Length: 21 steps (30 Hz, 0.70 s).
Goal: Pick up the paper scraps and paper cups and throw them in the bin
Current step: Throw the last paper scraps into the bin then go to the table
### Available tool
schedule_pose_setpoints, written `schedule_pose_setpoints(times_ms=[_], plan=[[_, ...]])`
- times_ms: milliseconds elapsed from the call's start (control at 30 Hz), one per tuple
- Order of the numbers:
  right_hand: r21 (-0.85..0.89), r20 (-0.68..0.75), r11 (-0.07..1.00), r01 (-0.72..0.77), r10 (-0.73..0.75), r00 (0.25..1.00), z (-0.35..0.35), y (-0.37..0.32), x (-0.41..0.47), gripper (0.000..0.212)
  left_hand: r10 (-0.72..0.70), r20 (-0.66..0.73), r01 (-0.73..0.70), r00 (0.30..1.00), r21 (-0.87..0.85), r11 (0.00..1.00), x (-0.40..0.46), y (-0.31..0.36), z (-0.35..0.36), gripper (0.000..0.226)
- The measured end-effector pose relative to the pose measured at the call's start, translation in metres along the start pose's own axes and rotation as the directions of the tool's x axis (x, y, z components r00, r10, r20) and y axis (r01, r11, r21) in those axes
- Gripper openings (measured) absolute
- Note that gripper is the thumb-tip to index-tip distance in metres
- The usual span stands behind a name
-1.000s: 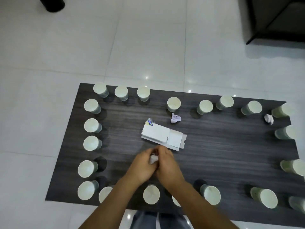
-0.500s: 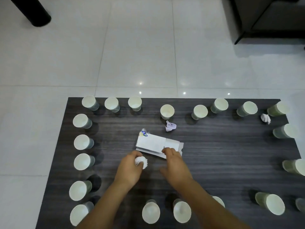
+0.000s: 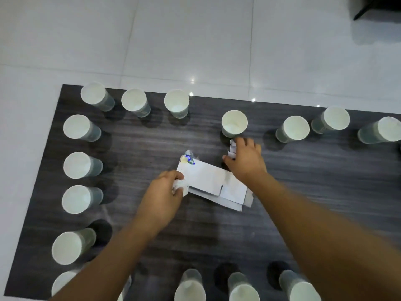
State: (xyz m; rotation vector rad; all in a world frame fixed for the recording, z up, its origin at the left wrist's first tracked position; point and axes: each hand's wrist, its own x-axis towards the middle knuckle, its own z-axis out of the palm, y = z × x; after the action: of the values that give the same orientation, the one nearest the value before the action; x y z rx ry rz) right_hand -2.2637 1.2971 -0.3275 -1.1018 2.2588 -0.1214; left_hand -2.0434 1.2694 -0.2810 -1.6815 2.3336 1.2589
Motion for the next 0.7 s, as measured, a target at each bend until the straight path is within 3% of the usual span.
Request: schedule_pose_setpoints(times_ms=[467,700], plan=[[-0.065,-0.033,0.994,0.086,-0.089,0.996,0.012,-0.007,-0.023,0.032,-0.093,-0.075,0.088,0.993,-0.062,0.994,-0.026,-0.025,-0.017,0.022],[-0.043,0.051,0.95,0.311,-0.308,0.95,-0.023,-0.088,-0.123,0.034,-0.184,-0.171,0.168,0.968,-0.105,0.98,-0.091,-0.001,-0.097,0.017]])
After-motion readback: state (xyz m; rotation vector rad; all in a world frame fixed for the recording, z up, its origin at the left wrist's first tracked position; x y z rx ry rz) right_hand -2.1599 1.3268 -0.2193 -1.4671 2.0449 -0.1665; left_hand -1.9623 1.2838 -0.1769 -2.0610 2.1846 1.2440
